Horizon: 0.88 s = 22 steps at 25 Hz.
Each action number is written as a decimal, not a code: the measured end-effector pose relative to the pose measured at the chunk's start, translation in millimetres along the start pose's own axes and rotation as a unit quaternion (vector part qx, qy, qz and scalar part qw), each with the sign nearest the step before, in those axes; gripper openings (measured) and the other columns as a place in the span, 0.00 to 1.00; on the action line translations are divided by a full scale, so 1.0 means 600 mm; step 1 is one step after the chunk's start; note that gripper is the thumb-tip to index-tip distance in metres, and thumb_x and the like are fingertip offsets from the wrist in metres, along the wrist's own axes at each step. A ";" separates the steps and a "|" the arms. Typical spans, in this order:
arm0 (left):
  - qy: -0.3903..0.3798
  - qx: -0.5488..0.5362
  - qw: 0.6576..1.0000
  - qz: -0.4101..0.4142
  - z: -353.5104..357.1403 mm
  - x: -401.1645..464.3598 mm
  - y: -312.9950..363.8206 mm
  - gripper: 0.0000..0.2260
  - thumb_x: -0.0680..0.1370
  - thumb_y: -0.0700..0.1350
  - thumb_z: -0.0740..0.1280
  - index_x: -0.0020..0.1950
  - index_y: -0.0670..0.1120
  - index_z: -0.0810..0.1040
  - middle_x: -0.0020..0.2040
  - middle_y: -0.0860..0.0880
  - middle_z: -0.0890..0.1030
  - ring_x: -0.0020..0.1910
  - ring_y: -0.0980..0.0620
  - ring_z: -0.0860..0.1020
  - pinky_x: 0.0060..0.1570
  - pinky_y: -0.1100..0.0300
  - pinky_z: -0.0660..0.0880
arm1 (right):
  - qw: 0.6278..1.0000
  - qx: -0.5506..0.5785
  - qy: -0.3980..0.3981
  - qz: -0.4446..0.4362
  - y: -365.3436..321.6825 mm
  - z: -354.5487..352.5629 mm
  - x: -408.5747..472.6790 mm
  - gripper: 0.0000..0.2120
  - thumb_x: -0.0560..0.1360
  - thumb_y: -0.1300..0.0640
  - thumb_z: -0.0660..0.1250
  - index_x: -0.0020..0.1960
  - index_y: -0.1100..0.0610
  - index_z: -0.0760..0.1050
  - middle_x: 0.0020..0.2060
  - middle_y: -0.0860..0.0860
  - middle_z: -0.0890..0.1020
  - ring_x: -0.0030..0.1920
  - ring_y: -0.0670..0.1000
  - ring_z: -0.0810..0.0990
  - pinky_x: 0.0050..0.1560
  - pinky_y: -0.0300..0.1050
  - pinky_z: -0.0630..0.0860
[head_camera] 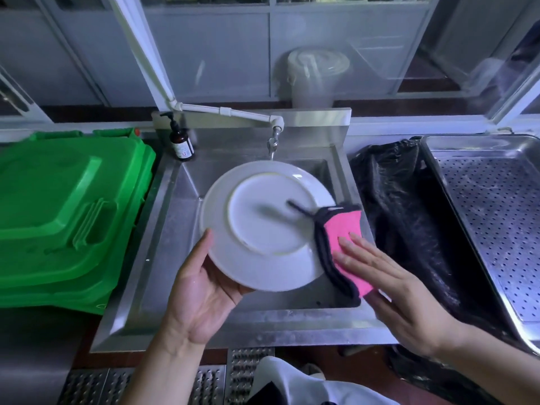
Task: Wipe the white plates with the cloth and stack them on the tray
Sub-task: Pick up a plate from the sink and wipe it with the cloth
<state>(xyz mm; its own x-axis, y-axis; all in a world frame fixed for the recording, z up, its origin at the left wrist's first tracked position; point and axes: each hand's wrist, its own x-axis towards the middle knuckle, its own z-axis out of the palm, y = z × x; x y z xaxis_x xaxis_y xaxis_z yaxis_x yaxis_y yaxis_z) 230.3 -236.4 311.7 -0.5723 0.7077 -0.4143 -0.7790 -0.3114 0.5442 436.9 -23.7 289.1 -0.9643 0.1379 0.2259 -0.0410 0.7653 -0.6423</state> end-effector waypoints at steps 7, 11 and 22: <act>0.069 -0.003 0.998 -0.014 -0.057 -0.011 -0.019 0.17 0.76 0.46 0.65 0.63 0.44 0.81 0.60 0.41 0.84 0.52 0.44 0.85 0.45 0.45 0.85 | 0.731 0.457 0.130 0.490 -0.006 0.025 0.060 0.14 0.83 0.53 0.60 0.57 0.60 0.81 0.47 0.59 0.87 0.43 0.56 0.87 0.44 0.51 0.79; 0.088 0.025 0.995 -0.031 -0.074 -0.029 -0.042 0.19 0.64 0.46 0.83 0.54 0.46 0.86 0.56 0.42 0.85 0.49 0.47 0.86 0.41 0.49 0.85 | 0.690 0.503 0.091 0.513 -0.005 0.031 0.097 0.16 0.83 0.51 0.59 0.62 0.58 0.78 0.54 0.58 0.86 0.52 0.59 0.85 0.44 0.54 0.80; 0.051 0.143 0.987 0.049 -0.104 -0.069 -0.021 0.15 0.70 0.38 0.70 0.54 0.46 0.87 0.55 0.41 0.85 0.50 0.45 0.85 0.37 0.51 0.83 | 0.753 0.456 0.068 0.469 -0.002 0.083 0.139 0.14 0.83 0.51 0.60 0.63 0.54 0.79 0.52 0.55 0.86 0.52 0.54 0.85 0.51 0.56 0.80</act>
<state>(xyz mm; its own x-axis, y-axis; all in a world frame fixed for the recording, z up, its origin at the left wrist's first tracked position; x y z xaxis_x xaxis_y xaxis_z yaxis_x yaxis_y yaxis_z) 247.8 -301.3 276.5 -0.6763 0.6101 -0.4127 -0.6221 -0.1731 0.7636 343.2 -44.6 272.1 -0.6472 0.4596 -0.6082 0.4199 -0.4509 -0.7876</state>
